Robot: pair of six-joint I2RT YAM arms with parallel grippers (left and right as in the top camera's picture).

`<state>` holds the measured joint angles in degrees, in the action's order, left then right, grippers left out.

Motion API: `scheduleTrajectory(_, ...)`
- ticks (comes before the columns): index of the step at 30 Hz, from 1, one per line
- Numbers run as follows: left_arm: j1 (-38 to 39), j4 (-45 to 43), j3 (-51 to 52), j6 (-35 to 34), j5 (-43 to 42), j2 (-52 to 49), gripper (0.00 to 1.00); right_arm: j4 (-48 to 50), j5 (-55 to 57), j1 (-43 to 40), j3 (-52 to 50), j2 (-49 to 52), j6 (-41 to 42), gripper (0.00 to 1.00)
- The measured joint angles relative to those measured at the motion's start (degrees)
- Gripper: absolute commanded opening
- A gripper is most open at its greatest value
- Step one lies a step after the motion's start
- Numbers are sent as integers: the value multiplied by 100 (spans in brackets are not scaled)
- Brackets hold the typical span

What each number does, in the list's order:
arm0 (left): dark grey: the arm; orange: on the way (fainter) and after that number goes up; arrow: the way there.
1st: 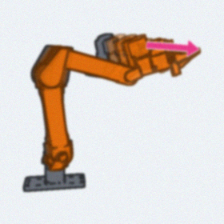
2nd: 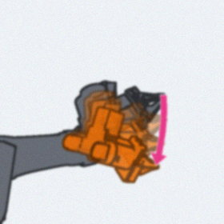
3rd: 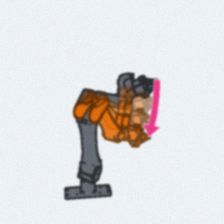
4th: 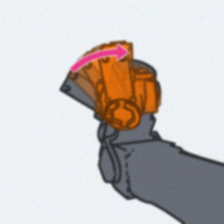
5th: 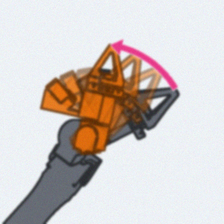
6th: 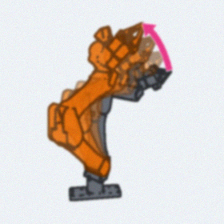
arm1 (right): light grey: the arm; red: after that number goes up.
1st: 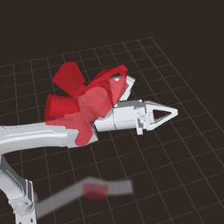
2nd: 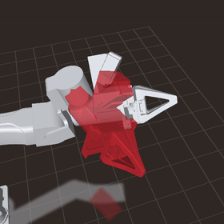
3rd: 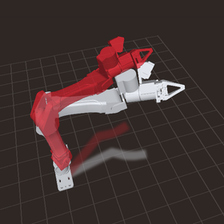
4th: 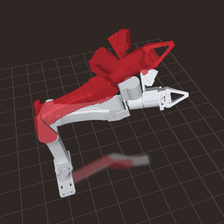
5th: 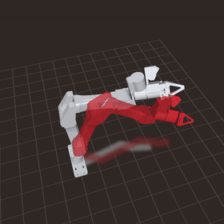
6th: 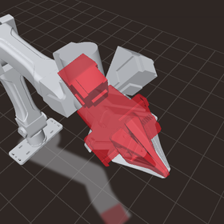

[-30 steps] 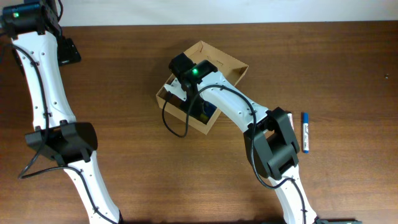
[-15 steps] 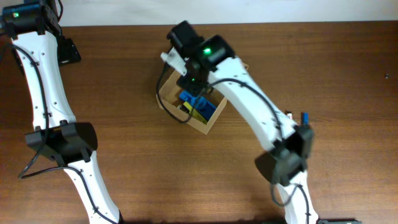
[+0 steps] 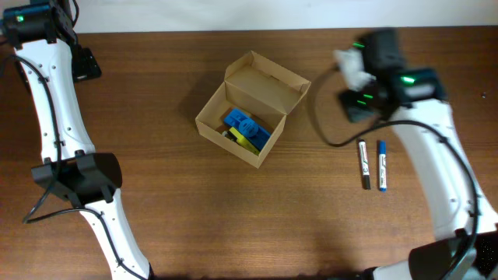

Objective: Pack container
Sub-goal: 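Carry the yellow highlighter into the box and lower it, then move the right gripper to the black-capped marker and grasp it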

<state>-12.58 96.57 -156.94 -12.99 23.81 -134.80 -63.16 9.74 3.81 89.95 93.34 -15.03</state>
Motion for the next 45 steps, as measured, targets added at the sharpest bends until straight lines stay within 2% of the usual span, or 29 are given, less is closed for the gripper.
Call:
scheduleTrajectory(3,0,-2,0,2,-2,0,100,-57,-330,-710,-540,83,304,64)
scheduleTrajectory(6,0,-2,0,2,-2,0,100,-50,-608,-1051,-944,321,485,64)
scheduleTrajectory(11,0,-2,0,0,-2,0,100,11,-887,-1056,-1145,920,664,61)
scheduleTrajectory(22,0,-2,0,0,-2,0,100,101,-1073,-981,-1145,2050,802,46)
scheduleTrajectory(24,0,-2,0,0,-2,0,100,116,-1078,-981,-1147,2173,826,38)
scheduleTrajectory(25,0,-2,0,2,-2,0,100,131,-1082,-981,-1150,2238,870,31)
scheduleTrajectory(27,0,0,0,0,-2,0,100,173,-1093,-981,-1150,2328,914,6)
scheduleTrajectory(28,0,0,0,0,-2,0,100,190,-1091,-981,-1152,2354,881,4)
scheduleTrajectory(41,0,4,0,2,-2,0,100,236,-1338,-981,-1075,2363,1071,4)
scheduleTrajectory(45,0,4,0,0,-2,0,100,-105,-1749,-970,-540,2345,1067,4)
